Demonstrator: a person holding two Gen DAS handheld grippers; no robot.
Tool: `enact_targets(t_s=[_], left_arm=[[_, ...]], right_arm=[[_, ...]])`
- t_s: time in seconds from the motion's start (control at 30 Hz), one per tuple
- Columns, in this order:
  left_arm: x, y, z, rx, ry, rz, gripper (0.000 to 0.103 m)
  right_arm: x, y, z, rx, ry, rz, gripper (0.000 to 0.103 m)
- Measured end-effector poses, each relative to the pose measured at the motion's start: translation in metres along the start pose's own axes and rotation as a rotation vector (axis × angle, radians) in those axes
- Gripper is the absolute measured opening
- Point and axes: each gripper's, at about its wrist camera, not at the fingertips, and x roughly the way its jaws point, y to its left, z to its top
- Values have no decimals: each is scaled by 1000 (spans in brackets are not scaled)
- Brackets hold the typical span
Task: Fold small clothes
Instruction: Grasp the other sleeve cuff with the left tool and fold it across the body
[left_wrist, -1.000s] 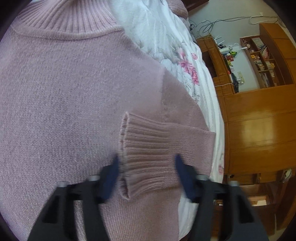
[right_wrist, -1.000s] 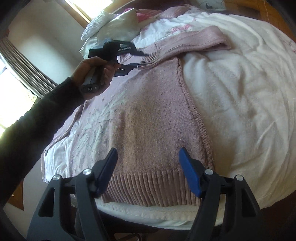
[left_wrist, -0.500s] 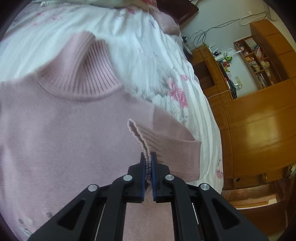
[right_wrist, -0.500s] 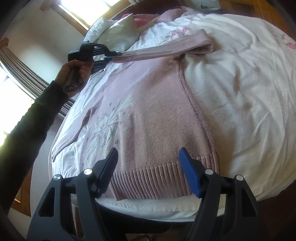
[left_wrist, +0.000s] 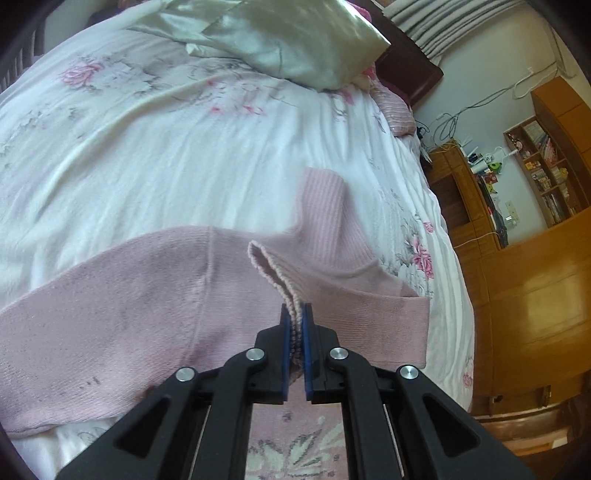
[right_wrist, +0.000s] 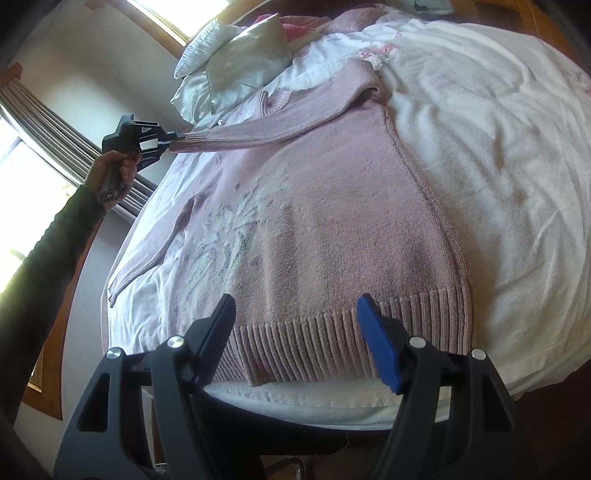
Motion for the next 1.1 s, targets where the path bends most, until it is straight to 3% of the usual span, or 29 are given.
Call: enact_targets(t_s=[0.27, 0.7, 0.83, 0.93, 1.03, 1.07, 1.1], left_arm=[[7, 54, -1, -63, 22, 19, 5], [41, 98, -9, -133, 53, 45, 5], [52, 103, -11, -111, 55, 111, 6], [65, 105, -17, -87, 63, 195, 15], [46, 93, -23, -81, -50, 282, 43], [35, 85, -26, -65, -105, 254, 54], [28, 75, -30, -39, -148, 202, 58]], right_arm=[[8, 5, -1, -5, 15, -5, 69], [20, 2, -1, 9, 40, -13, 69], [23, 1, -1, 12, 40, -11, 69], [23, 3, -1, 12, 43, -6, 69], [19, 5, -1, 5, 35, -4, 69], [18, 5, -1, 6, 33, -4, 69], [17, 4, -1, 8, 33, -3, 69]])
